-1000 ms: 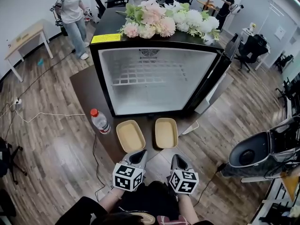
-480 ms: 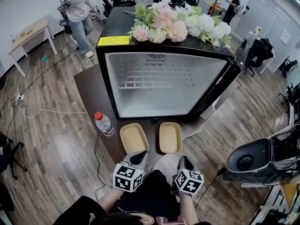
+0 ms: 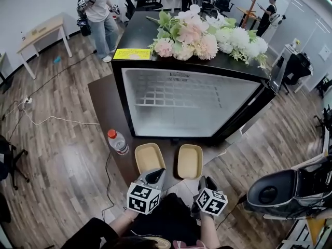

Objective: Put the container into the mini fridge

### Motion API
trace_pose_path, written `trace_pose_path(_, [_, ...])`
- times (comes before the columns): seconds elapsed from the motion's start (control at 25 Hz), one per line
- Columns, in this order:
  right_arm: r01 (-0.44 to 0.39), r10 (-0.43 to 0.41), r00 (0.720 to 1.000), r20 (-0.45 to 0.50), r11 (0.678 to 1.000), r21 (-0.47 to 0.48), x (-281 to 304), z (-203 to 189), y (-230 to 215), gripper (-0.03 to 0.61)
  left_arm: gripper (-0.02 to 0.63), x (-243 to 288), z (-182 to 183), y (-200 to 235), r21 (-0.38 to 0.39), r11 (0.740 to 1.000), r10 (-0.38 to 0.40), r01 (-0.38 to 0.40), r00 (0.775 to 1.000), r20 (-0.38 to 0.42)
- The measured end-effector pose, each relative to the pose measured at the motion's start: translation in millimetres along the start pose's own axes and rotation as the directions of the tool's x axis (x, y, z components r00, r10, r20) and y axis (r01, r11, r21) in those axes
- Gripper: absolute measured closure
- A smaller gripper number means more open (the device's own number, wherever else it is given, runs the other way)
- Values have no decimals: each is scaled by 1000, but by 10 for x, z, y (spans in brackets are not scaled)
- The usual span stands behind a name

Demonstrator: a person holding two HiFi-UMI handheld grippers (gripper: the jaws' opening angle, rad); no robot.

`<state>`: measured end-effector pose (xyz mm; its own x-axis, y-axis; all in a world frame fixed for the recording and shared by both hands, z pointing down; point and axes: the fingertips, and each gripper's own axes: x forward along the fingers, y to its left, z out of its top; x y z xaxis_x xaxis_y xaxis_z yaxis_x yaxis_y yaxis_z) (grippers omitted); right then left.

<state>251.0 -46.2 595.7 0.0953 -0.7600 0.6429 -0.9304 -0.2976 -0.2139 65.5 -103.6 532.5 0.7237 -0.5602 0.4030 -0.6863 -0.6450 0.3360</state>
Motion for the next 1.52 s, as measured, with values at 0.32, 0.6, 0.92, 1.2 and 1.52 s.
trace_pose_path(0.32, [-28, 30, 993, -117, 999, 15, 280, -97, 2, 460, 606, 38, 17, 141, -30, 998, 56, -56, 998, 4])
trace_pose_path(0.6, [-39, 36, 976, -215, 999, -10, 502, -151, 111, 461, 606, 39, 97, 313, -59, 992, 113, -112, 994, 12])
trace_pose_path(0.92, [3, -7, 963, -269, 1000, -18, 603, -216, 67, 508, 606, 57, 92, 374, -73, 988, 135, -134, 991, 12])
trace_pose_path(1.2, [22, -25, 963, -268, 1000, -12, 643, -182, 15, 540, 606, 100, 89, 377, -74, 988, 140, -139, 990, 10])
trace_pose_path(1.52, [14, -15, 969, -248, 1000, -6, 643, -143, 9, 546, 606, 142, 42, 366, -68, 988, 138, -138, 990, -5])
